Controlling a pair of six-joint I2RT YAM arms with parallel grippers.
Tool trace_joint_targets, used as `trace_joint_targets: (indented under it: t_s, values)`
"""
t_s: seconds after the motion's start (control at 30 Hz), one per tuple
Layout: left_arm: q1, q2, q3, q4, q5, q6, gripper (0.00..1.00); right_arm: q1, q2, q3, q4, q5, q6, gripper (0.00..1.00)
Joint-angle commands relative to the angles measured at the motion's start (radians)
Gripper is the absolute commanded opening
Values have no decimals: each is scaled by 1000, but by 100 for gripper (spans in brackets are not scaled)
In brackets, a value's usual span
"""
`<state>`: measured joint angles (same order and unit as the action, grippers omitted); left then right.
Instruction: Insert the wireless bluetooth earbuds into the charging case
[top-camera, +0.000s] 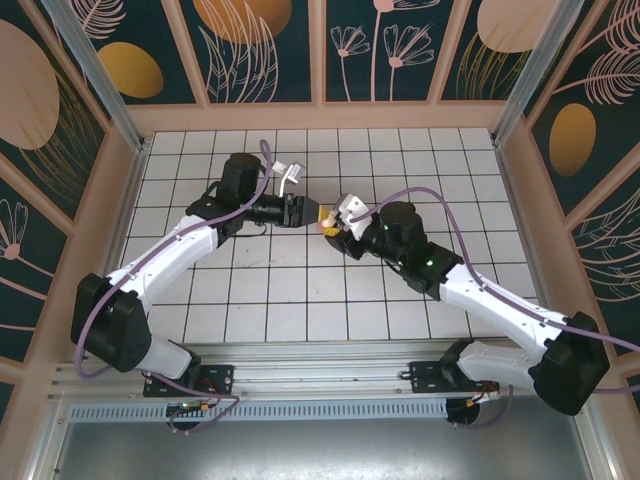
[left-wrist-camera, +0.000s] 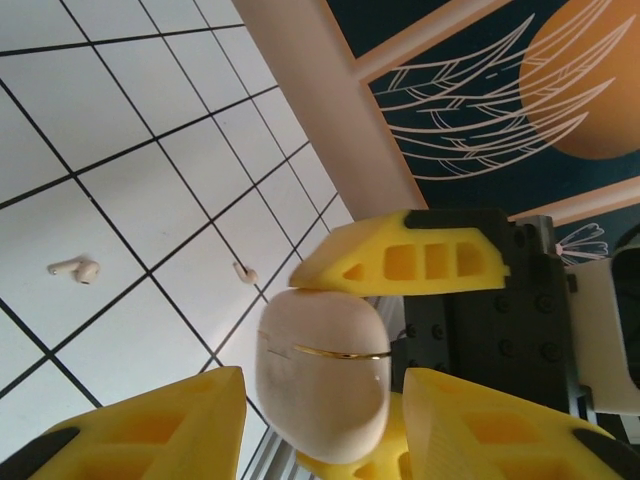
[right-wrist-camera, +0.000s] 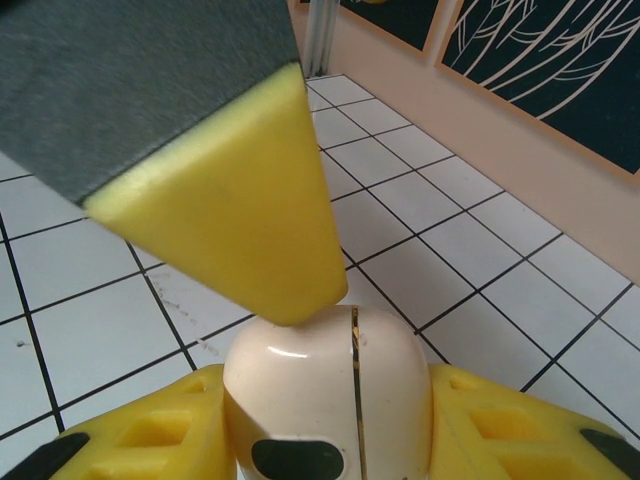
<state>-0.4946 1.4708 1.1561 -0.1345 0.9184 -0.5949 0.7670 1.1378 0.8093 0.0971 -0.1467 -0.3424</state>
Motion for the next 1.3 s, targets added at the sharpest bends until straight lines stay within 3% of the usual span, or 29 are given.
trace_joint_targets:
  t_s: [0.0,0.73,0.83,1.0,1.13,1.27]
  values:
    - [3,-16,13,17,44,22,45,8,18,44,14,28,-9,36]
    - [-37,77,54,-158,-48,176,41,9,60,102,8,-11,-14,36]
    - [-41,81,55,-167,-65,188,36,9,67,107,4,-11,-14,36]
    - [-41,94,59,-178,-99,211,13,9,69,101,5,-5,-10,37]
    - [-41,96,47,-159,-125,229,9,8,69,96,7,-4,6,39]
    - [-42,81,10,-86,-132,252,5,2,61,89,17,-33,36,52]
